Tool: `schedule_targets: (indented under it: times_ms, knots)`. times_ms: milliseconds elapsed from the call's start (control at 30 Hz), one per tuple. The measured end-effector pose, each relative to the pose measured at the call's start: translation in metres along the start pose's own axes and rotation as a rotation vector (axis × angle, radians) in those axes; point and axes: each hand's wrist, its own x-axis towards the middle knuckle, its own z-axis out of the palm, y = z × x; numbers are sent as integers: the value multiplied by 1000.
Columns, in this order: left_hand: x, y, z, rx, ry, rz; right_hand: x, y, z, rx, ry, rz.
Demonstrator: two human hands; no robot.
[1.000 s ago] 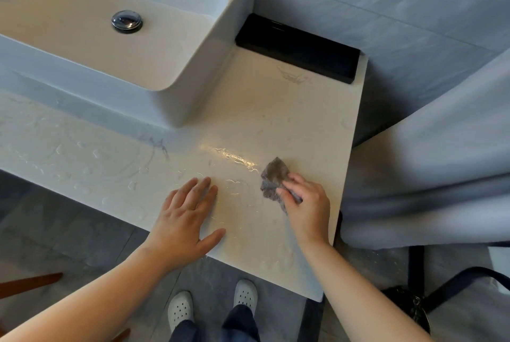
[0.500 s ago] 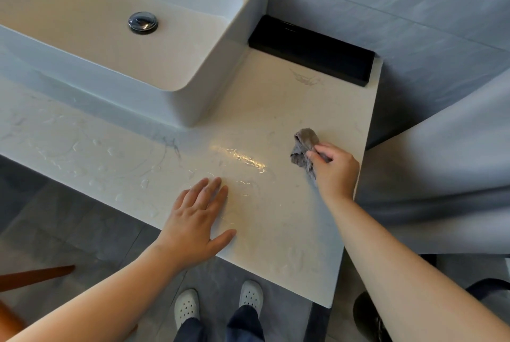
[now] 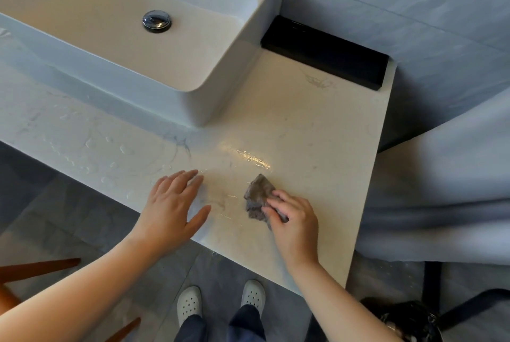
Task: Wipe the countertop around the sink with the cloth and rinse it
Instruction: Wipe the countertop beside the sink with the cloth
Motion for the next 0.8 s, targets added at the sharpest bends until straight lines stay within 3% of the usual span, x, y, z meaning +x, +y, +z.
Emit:
schedule_targets:
  times_ms: [100, 200, 300, 500, 800]
  knots:
    - [0, -9, -4, 8, 9, -49, 3, -8, -9, 106, -60, 87]
    - [-3, -17, -3, 37, -20, -50, 27, -13, -25, 170, 38, 94]
    - [-5, -29, 0, 59, -54, -85, 69, -12, -34, 154, 126, 91]
    - [-10, -49, 9, 100, -100, -84, 105, 10, -7, 52, 133, 225]
    - [-12, -59, 12, 111, -89, -51, 26, -14, 26, -32, 58, 3]
